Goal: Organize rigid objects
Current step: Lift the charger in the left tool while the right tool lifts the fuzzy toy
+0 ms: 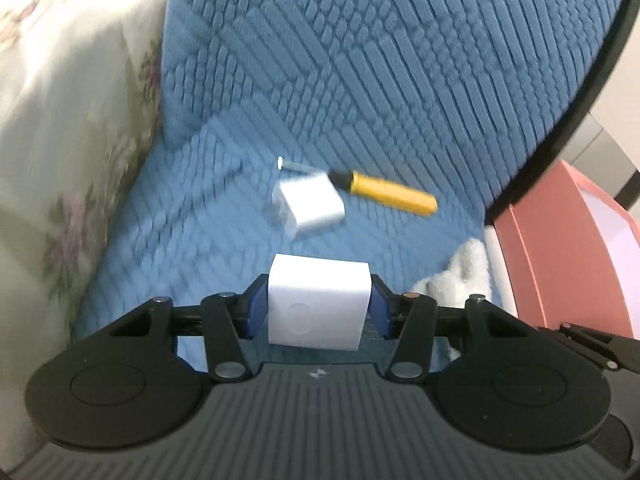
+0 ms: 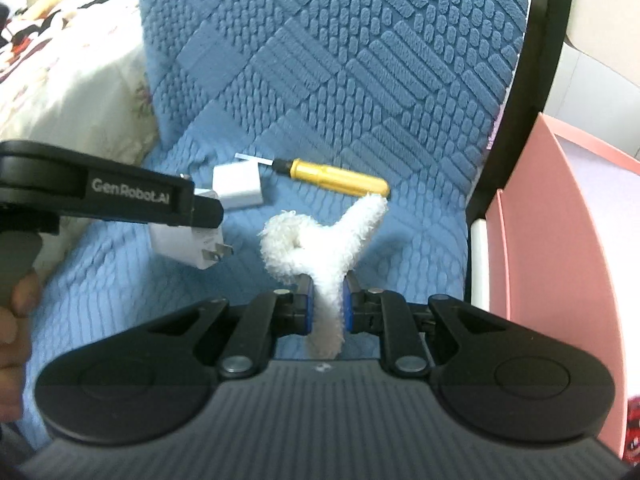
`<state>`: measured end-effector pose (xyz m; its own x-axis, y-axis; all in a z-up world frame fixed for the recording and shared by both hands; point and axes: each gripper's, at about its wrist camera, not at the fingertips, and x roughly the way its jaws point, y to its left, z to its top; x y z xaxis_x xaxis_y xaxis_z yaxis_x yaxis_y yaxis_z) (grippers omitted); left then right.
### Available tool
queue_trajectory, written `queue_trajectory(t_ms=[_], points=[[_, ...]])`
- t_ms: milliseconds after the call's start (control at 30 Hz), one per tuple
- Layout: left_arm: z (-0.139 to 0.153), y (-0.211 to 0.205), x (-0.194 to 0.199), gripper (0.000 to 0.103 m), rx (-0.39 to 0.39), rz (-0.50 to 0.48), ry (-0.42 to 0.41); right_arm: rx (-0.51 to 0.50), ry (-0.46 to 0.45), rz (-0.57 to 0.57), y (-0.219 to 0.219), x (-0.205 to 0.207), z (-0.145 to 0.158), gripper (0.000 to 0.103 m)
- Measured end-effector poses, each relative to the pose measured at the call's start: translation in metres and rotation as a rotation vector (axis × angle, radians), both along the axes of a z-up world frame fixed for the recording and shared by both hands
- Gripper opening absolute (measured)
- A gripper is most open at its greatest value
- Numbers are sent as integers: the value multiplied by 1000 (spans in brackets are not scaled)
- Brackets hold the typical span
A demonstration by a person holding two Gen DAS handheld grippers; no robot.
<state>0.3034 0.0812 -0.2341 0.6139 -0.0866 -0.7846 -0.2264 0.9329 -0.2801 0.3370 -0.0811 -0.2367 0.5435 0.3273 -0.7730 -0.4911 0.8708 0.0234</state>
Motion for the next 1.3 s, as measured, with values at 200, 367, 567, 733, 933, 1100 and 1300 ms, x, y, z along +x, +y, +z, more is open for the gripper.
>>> queue_trajectory(t_ms=[200, 367, 567, 733, 933, 1100, 1300], points=[[-4, -8, -37, 57, -8, 23, 0, 5, 9, 8, -7, -26, 4, 17], [-8, -15, -61, 57, -41, 23, 27, -27, 25, 10, -17, -46, 1, 17], [-5, -32, -80, 57, 13, -7, 29, -45, 42, 0, -34, -61, 0, 17], [-5, -32, -87, 57, -9, -11, 37, -33, 88, 16, -39, -75, -2, 18], [-6, -38, -84, 60, -17, -34, 39, -58, 104, 26, -34, -82, -11, 19], [-9, -35, -82, 67, -41, -43, 56, -9, 139, 6, -37, -76, -13, 28], [-12, -35, -79, 70, -56, -37, 65, -4, 133, 0, -28, -70, -15, 45]])
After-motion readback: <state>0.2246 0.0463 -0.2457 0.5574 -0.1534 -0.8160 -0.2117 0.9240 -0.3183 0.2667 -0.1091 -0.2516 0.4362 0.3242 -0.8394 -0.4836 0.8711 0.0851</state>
